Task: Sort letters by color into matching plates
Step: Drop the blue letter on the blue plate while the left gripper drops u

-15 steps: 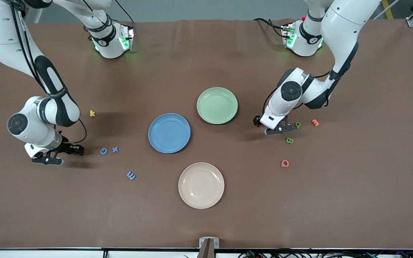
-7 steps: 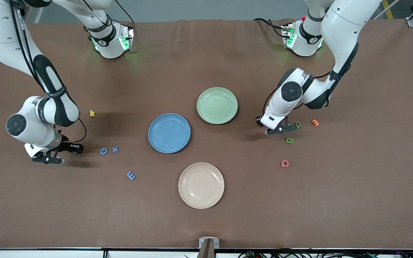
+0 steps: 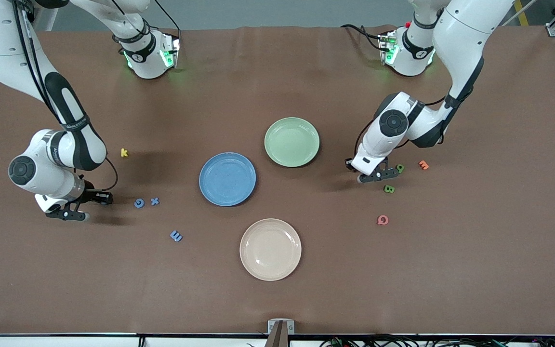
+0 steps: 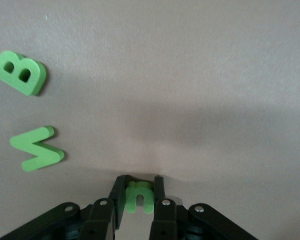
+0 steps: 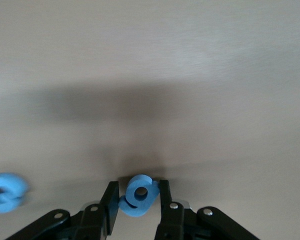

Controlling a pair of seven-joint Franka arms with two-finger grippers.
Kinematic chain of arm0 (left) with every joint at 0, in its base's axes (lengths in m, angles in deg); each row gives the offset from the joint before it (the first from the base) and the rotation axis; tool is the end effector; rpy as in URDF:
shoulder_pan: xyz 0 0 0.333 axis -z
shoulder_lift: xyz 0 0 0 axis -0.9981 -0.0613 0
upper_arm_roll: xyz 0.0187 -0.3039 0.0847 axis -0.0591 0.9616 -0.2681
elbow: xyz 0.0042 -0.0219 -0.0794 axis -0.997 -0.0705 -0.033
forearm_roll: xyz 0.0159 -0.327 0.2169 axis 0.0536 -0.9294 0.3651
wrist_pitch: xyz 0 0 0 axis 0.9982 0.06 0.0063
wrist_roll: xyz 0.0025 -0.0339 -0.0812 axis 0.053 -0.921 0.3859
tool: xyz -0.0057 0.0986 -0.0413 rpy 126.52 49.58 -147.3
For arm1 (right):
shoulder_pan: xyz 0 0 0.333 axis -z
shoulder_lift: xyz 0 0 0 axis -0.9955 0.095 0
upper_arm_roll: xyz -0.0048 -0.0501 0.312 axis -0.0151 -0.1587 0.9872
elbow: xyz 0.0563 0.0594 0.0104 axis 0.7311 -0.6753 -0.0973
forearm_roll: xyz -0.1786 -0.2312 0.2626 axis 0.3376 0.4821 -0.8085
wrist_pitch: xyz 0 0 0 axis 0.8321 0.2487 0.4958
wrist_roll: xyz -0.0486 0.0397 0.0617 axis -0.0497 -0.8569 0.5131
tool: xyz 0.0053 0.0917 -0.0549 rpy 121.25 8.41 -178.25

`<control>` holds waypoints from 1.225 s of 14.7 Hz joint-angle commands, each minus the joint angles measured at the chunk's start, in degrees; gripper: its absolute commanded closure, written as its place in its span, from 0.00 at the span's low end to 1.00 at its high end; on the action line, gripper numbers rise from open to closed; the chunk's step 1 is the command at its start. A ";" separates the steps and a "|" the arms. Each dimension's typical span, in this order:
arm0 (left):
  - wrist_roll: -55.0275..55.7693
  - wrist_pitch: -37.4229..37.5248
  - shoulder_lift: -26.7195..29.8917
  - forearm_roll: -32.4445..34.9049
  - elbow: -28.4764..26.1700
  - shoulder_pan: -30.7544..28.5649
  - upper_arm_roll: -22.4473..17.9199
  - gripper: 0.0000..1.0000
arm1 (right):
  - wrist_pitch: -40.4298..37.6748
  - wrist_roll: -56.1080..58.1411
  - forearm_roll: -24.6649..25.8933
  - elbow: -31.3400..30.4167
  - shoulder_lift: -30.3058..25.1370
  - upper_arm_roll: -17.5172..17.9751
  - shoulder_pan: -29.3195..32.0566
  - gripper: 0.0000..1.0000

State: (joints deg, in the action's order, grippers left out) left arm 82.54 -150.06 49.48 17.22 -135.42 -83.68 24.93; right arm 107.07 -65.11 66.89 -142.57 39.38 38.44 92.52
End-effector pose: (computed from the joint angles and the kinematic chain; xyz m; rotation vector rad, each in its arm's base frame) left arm 0.4753 -0.2454 0.1810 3.1016 0.2745 -0.0400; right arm 0.5948 -0.0749 0.1863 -3.1190 0.2143 0.1344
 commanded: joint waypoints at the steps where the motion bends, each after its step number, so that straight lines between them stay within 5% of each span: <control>1: 2.68 1.31 3.07 1.47 -0.26 -0.34 0.50 0.82 | -8.19 -10.10 -0.78 2.29 -4.44 5.15 -0.41 1.00; 5: 8.55 11.31 6.33 0.68 3.51 0.10 5.05 0.82 | -8.39 -34.59 -0.78 2.12 -5.51 18.15 -1.46 1.00; 9: 13.31 17.48 5.63 -1.67 8.70 0.36 10.94 0.82 | -2.16 -55.98 -0.60 2.20 -5.07 20.11 -13.04 0.99; 10: 14.19 17.57 5.37 -3.34 9.23 0.88 12.09 0.82 | -0.66 -58.63 -0.60 2.38 -4.63 20.11 -14.63 0.92; 11: 14.98 17.58 4.50 -4.23 9.41 1.67 12.88 0.82 | 0.31 -60.39 -0.43 2.55 -3.76 20.11 -15.61 0.59; 12: 16.30 17.58 4.05 -4.67 9.59 2.98 12.98 0.82 | 1.10 -61.63 -0.08 2.73 -3.14 20.03 -16.57 0.01; 16: 20.43 17.49 1.42 -4.77 9.85 7.82 12.98 0.82 | 1.46 -62.00 1.15 2.91 -2.87 19.76 -17.47 0.00; 18: 21.67 17.14 -0.60 -4.59 10.47 9.84 12.89 0.81 | 0.76 -58.85 6.40 4.04 -2.26 19.15 -15.72 0.00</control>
State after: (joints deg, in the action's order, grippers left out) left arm 103.05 -133.41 51.14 13.14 -126.77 -75.22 37.86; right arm 108.53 -126.17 69.18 -139.92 36.55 57.95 74.90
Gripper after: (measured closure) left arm 0.736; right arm 0.185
